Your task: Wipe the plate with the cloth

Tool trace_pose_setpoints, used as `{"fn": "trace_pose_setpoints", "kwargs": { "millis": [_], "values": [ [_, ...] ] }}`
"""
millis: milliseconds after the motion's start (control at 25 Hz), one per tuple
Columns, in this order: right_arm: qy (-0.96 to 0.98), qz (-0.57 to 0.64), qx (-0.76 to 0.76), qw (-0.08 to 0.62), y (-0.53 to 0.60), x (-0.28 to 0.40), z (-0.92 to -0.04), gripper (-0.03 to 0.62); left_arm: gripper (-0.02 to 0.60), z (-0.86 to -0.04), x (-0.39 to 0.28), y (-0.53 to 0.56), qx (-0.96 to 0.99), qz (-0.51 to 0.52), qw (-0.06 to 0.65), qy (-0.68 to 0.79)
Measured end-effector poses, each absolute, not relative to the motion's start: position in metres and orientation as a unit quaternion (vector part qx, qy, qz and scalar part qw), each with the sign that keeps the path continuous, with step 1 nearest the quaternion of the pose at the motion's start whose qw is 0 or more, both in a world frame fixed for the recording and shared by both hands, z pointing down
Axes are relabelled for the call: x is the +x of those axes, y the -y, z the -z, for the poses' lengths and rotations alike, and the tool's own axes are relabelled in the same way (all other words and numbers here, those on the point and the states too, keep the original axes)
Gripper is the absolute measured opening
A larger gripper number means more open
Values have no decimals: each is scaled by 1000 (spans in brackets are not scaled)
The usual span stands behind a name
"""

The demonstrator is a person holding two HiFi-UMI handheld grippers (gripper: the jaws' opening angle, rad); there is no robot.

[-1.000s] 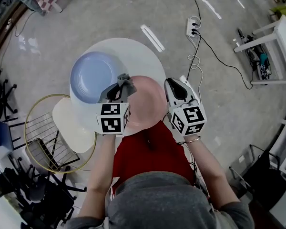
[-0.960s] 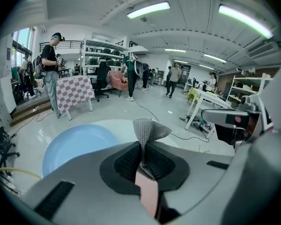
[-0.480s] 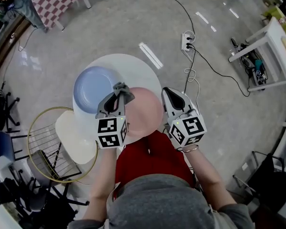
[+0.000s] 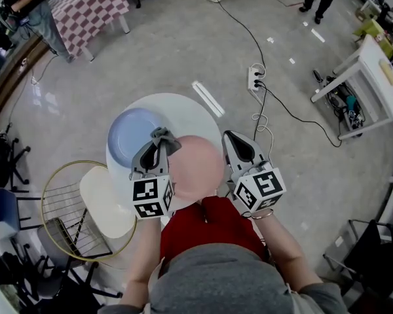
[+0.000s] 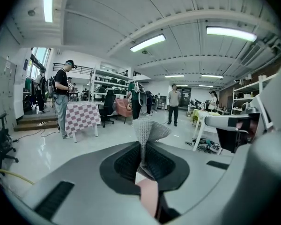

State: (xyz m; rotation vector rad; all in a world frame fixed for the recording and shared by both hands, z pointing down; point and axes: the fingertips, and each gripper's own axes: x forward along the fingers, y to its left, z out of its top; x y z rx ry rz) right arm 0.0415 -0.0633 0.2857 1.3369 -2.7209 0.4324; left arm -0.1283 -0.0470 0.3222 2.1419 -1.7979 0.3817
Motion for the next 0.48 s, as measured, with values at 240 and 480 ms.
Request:
{"fn": "trace_pose_setpoints", "kwargs": {
  "millis": [240,480],
  "values": [
    [892,-127,433,20,54,39,-266,29,37,-300,-135,39,750,-114,142,636],
    [892,-117,438,8,46,43,-250,28,37,-282,-134,34,755,-103,125,635]
  ]
}}
